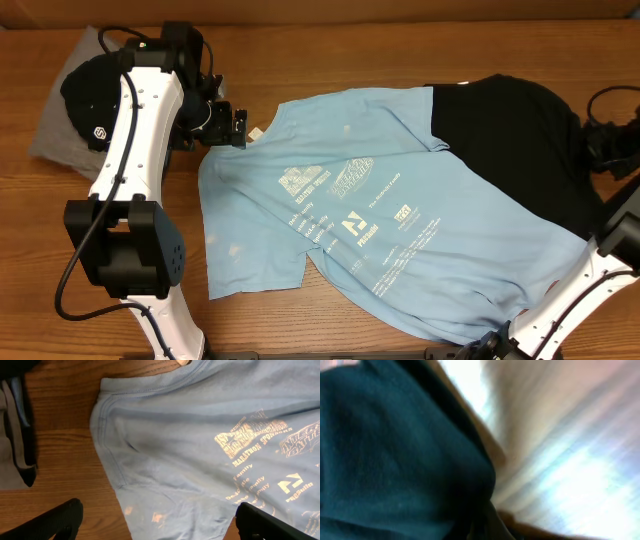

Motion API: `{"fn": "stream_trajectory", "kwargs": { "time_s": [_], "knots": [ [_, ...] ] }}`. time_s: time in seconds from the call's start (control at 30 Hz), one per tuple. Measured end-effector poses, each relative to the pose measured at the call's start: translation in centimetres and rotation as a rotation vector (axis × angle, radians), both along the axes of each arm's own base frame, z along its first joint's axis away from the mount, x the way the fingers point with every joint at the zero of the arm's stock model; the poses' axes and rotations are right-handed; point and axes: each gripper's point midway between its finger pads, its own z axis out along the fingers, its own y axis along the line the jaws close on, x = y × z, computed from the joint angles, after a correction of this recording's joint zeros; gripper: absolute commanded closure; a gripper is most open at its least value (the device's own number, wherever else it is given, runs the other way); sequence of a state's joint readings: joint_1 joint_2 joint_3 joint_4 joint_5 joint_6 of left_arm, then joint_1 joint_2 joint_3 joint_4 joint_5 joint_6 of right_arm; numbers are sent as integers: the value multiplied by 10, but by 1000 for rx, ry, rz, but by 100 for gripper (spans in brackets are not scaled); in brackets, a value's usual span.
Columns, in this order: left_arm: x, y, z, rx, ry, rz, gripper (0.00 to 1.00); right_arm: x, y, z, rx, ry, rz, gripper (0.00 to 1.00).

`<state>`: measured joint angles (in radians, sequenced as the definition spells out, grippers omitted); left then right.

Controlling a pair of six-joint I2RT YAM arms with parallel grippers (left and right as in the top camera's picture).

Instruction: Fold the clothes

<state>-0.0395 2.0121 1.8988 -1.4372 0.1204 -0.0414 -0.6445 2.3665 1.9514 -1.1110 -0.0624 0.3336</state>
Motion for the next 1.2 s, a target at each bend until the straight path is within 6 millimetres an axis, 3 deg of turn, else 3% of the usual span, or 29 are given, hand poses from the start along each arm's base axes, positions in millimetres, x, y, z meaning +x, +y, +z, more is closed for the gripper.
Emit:
{"fn": "stream_trajectory", "kwargs": {
  "time_s": [0.1, 0.23, 0.37, 0.4, 0.47, 0.53, 0.63, 0.83, 1.03, 1.13, 1.2],
  "knots": [
    [-1, 0, 0, 1, 5, 0, 0, -3, -29, 29, -50, -16, -83, 96],
    [-2, 0, 0, 0, 6, 0, 0, -12, -103, 106, -215, -136, -247, 96],
    [-2, 0, 0, 0, 6, 0, 0, -55, -169, 191, -373, -266, -440, 96],
    [-2, 0, 0, 0, 6, 0, 0, -62, -175, 202, -391, -285, -466, 95],
    [-1, 0, 0, 0, 6, 0, 0, -86, -190, 233, -434, -337, -531, 77],
    [-1, 0, 0, 0, 2, 0, 0, -101, -195, 252, -452, -368, -562, 64],
    [1, 0, 0, -1, -3, 0, 0, -102, -191, 266, -444, -406, -563, 61],
    [11, -16, 3, -82, -47, -26, 0, -62, -161, 265, -334, -493, -430, 59],
    [42, -60, 11, -149, -210, -168, 0, -16, -116, 276, -210, -617, -207, 58],
    [53, -87, 13, -136, -283, -243, 0, -3, -80, 297, -121, -700, -104, 58],
    [50, -104, 11, -119, -291, -292, 0, -2, -54, 317, -76, -748, -46, 58]
  ]
}}
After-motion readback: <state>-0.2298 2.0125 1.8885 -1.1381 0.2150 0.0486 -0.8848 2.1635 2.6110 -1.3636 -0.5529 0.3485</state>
